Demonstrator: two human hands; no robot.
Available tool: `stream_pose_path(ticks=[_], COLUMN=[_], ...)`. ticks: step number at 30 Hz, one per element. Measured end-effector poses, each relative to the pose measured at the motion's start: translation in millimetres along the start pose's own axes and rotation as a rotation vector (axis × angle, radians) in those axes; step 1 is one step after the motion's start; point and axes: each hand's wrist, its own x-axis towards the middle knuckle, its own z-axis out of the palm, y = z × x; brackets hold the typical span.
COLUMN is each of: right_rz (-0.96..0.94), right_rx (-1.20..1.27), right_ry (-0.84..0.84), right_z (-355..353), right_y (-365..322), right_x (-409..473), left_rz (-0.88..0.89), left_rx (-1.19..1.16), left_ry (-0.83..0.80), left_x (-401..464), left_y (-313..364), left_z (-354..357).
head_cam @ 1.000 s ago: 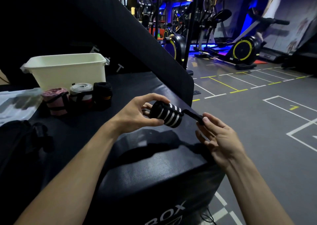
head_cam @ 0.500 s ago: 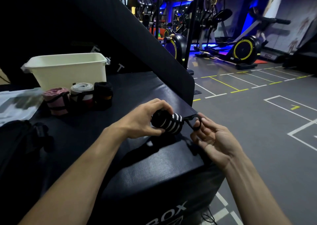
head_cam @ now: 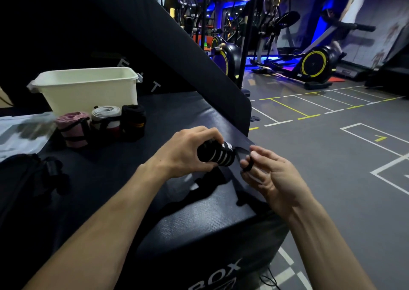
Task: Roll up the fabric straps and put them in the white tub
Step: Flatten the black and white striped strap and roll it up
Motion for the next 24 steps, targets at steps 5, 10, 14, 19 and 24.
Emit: stream_pose_path(ticks=[5, 10, 14, 19, 24], right_rz=[0.044, 0.013, -0.051, -0.102, -0.128], right_rx=[0.526, 0.573, 0.549, 0.427, 0.322], right_ry=[-0.091, -0.079, -0.05, 0.041, 0.078], right_z=[28, 35, 29, 26, 32], right_y=[4, 13, 9, 13, 24], right_x=[-6, -6, -2, 6, 10], left_rz=[-0.076, -0.328, -0.415, -0.502, -0.504], left_rx=[-0.086, -0.518, -0.905, -1.215, -1.342], left_ry=[0.236, 0.384, 0.38, 0.295, 0.221], left_x=[3, 6, 9, 9, 9], left_y=[9, 16, 25, 38, 41], left_z=[9, 9, 5, 0, 1])
